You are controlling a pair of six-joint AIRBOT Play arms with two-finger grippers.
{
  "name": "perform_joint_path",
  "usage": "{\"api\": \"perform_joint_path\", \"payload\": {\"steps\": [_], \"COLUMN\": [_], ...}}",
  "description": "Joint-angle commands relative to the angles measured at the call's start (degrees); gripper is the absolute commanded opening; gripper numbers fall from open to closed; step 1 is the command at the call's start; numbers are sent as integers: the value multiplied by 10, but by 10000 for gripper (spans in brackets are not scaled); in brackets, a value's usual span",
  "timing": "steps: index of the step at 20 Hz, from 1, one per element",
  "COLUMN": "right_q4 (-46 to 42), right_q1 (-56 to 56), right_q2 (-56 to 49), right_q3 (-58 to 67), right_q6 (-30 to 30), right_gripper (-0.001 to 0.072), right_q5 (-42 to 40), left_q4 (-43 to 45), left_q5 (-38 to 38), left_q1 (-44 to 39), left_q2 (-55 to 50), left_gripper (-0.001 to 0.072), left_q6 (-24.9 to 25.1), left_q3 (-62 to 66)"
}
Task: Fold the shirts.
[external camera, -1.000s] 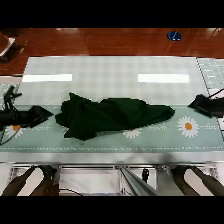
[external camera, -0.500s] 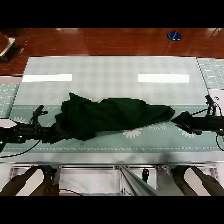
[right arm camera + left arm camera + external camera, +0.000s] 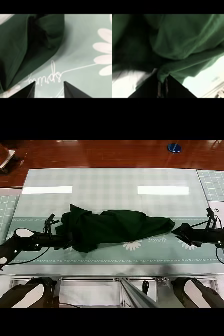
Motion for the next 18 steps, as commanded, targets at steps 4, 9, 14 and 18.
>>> {"api": "perform_joint_path", "payload": {"steps": [4,9,14,18], "right_q4": [19,27,27,29], "right_q1": [0,36,92,93], "right_q2": [-119,-237,-292,-277], "right_q3": [52,127,192,278], "right_q6": [10,2,2,-17], "right_gripper": [411,403,24,21], "right_q5": [-37,-39,-37,36], "left_q4": [-15,-20,-28,-28], "left_q5": [30,30,30,-10], "left_q1": [-17,-17,-17,-9], "left_q2": [-5,-5,-4,6], "left_gripper": [27,27,27,27], "left_q6": [8,8,8,9], "left_q3": [0,0,1,70]}}
